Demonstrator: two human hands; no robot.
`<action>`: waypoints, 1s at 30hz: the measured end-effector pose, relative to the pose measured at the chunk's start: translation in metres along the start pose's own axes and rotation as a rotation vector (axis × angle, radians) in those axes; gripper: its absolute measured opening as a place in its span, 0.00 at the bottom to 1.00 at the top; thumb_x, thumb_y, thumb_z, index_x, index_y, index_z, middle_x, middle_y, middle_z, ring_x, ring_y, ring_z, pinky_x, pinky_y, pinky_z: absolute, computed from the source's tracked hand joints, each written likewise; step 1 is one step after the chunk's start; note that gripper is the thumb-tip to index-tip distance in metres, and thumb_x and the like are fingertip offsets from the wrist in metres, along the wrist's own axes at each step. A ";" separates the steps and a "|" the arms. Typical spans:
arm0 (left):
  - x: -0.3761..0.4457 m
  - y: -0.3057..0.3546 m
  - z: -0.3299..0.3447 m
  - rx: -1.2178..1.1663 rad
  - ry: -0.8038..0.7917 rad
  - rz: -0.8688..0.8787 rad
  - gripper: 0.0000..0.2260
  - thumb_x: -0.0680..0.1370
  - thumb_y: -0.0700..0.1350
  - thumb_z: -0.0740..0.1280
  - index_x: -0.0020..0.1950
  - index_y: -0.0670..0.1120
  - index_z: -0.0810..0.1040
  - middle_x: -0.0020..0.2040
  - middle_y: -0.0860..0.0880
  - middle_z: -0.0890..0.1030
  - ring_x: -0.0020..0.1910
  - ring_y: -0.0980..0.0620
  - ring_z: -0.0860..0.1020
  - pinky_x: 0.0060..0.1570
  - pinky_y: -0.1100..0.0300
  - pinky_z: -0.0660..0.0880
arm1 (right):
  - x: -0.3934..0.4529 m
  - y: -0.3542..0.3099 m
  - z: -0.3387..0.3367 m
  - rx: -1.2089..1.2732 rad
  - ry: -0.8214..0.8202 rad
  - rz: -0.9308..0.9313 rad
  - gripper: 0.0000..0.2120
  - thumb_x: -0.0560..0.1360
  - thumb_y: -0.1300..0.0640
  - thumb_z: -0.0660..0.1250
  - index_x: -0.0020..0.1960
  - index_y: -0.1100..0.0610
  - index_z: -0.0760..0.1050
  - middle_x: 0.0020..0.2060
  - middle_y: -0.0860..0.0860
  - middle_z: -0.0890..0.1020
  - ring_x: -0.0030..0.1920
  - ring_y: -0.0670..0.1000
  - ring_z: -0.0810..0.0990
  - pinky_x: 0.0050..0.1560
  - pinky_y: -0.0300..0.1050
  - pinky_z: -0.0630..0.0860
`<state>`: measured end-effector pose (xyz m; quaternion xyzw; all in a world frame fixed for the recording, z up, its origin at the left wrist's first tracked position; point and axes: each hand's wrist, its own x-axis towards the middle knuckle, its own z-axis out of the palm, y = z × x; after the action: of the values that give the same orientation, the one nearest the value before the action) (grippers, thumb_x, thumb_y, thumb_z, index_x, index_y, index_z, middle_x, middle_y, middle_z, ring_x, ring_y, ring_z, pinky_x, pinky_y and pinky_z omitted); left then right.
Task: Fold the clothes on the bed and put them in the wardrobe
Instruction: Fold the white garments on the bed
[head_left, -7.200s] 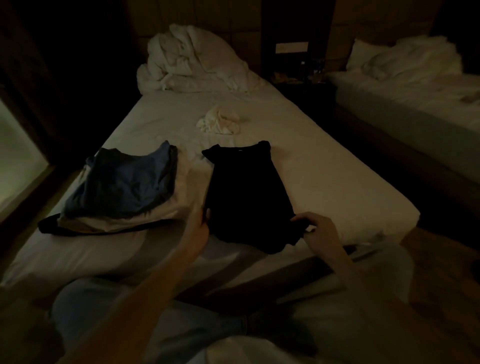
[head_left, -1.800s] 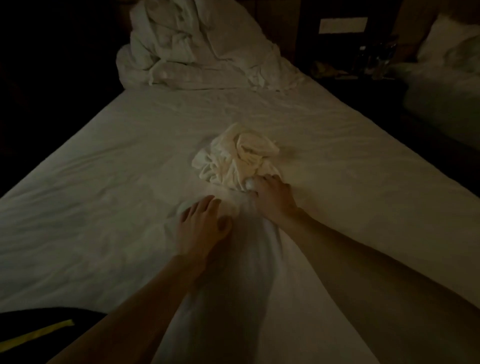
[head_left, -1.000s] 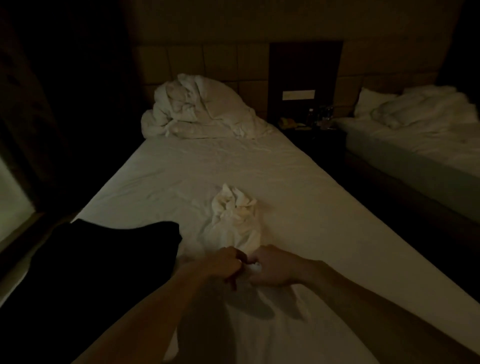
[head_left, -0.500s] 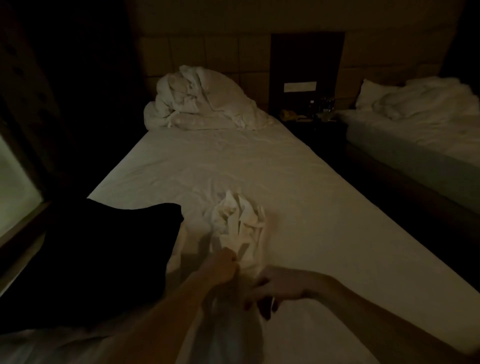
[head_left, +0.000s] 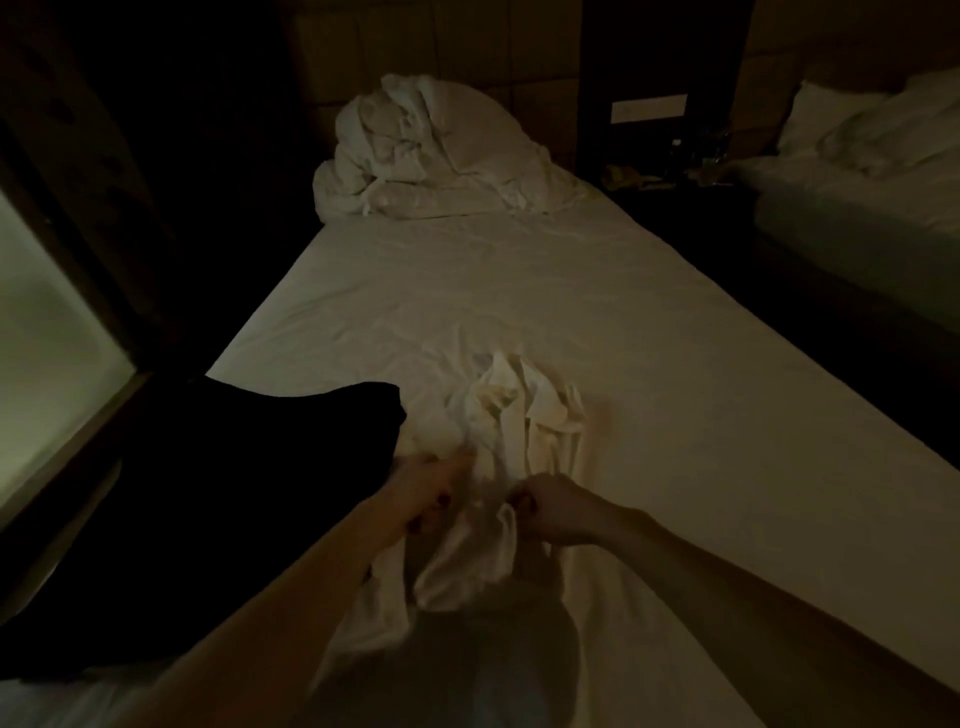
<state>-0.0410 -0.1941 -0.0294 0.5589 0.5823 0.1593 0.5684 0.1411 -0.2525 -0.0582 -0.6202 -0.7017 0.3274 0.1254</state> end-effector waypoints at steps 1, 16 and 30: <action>0.005 -0.006 0.007 0.202 0.104 0.090 0.14 0.76 0.56 0.69 0.44 0.45 0.77 0.37 0.44 0.78 0.29 0.52 0.74 0.25 0.63 0.69 | 0.000 -0.002 0.003 0.018 -0.028 0.017 0.12 0.74 0.51 0.66 0.52 0.57 0.79 0.48 0.54 0.82 0.51 0.55 0.80 0.44 0.41 0.72; 0.063 -0.021 0.027 0.424 0.173 0.334 0.06 0.75 0.39 0.69 0.47 0.46 0.72 0.40 0.51 0.75 0.42 0.53 0.75 0.42 0.60 0.75 | 0.042 0.051 -0.025 0.235 0.476 0.249 0.39 0.69 0.44 0.72 0.74 0.55 0.61 0.58 0.53 0.79 0.61 0.57 0.77 0.59 0.48 0.74; 0.093 -0.023 0.018 0.527 0.641 0.334 0.14 0.74 0.32 0.61 0.59 0.37 0.75 0.59 0.37 0.73 0.57 0.38 0.74 0.53 0.53 0.71 | 0.026 0.122 -0.068 -0.225 0.725 0.713 0.09 0.73 0.50 0.63 0.52 0.50 0.74 0.54 0.52 0.77 0.59 0.57 0.71 0.56 0.53 0.65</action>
<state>-0.0115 -0.1321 -0.0983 0.6934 0.6518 0.2601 0.1636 0.2721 -0.2052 -0.0876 -0.9039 -0.3892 0.0364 0.1738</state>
